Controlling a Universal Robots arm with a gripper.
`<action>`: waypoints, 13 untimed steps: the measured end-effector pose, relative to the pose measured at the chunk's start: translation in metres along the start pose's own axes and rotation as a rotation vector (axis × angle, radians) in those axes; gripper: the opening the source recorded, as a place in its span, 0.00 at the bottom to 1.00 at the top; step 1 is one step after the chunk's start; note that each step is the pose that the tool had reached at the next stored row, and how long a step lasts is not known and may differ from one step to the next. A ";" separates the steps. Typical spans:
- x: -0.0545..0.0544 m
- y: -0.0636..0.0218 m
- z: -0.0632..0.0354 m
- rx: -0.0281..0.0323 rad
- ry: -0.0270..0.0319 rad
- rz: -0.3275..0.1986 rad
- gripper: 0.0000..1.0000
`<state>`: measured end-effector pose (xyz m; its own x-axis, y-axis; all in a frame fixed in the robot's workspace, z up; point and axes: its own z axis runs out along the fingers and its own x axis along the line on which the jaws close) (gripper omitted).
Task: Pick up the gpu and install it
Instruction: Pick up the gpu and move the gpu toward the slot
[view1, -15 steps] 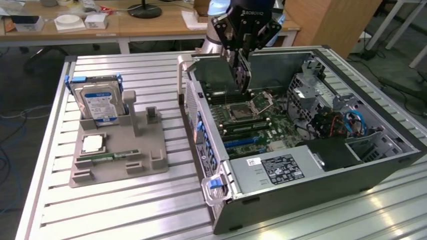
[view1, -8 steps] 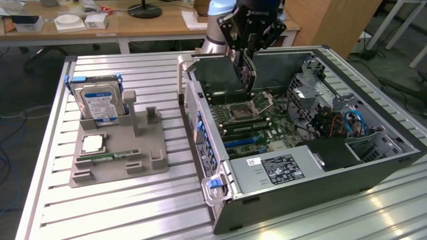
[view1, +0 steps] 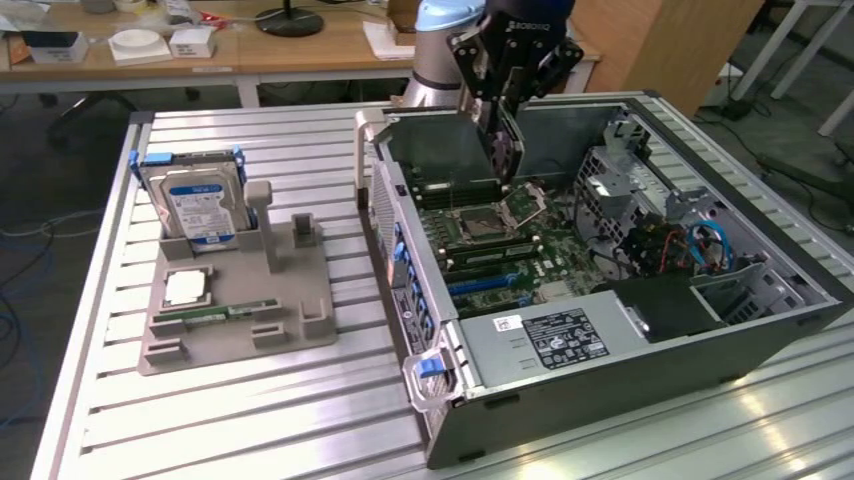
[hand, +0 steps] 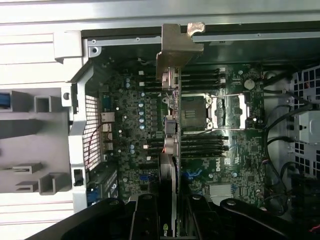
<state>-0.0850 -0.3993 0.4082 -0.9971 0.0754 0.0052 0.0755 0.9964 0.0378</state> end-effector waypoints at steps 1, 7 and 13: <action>-0.002 0.0001 0.0000 0.0000 0.0000 0.000 0.26; -0.011 0.0008 0.0000 -0.0001 0.0000 0.000 0.26; -0.021 0.0016 0.0000 -0.0001 0.0000 0.000 0.26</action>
<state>-0.0637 -0.3993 0.4081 -0.9971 0.0754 0.0051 0.0755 0.9964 0.0379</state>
